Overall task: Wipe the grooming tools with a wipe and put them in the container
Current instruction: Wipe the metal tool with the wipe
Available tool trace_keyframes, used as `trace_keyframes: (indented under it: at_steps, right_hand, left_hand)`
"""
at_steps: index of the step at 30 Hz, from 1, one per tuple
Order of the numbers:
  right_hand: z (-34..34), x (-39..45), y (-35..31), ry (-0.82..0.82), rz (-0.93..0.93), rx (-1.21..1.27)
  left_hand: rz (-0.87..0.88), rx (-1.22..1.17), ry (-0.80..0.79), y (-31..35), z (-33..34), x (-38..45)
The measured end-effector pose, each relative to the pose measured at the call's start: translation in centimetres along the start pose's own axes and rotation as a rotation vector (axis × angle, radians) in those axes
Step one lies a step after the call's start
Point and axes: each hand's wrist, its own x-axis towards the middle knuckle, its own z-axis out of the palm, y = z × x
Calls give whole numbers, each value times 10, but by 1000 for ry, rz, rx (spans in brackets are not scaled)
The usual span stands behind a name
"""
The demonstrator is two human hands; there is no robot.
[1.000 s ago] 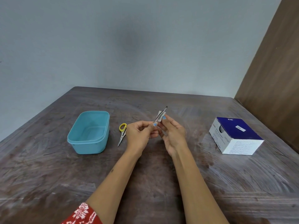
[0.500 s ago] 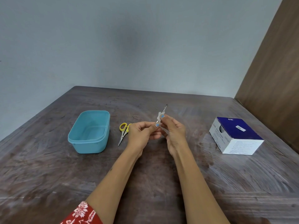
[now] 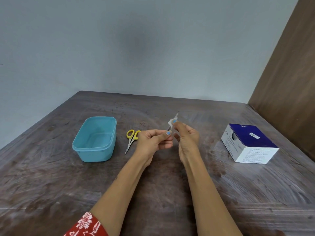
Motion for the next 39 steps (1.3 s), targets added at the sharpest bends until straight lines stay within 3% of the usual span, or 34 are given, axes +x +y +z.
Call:
trace_keyframes:
  at_steps: [10,16,20,23,26,35,39]
  right_hand:
    - [0,-1,0,5,8,-23]
    - [1,-5,2,-96,10,-43]
    - [-2,-4,-1,-100,-37,-82]
    - [-3,-5,-2,-182,-43,-176]
    - [-1,-8,-1,-286,-68,-263]
    - [-4,-11,-1,-445,43,-388]
    - [-1,-12,-1,-416,20,-358]
  left_hand:
    - [-1,17,-7,1,0,-1]
    - [9,4,15,1,-1,0]
    - [53,134,72,6,-5,1]
    - [155,212,160,11,-12,6]
    - [158,230,133,13,-11,5]
    - [88,94,113,17,-16,7]
    - [65,86,120,15,-17,9]
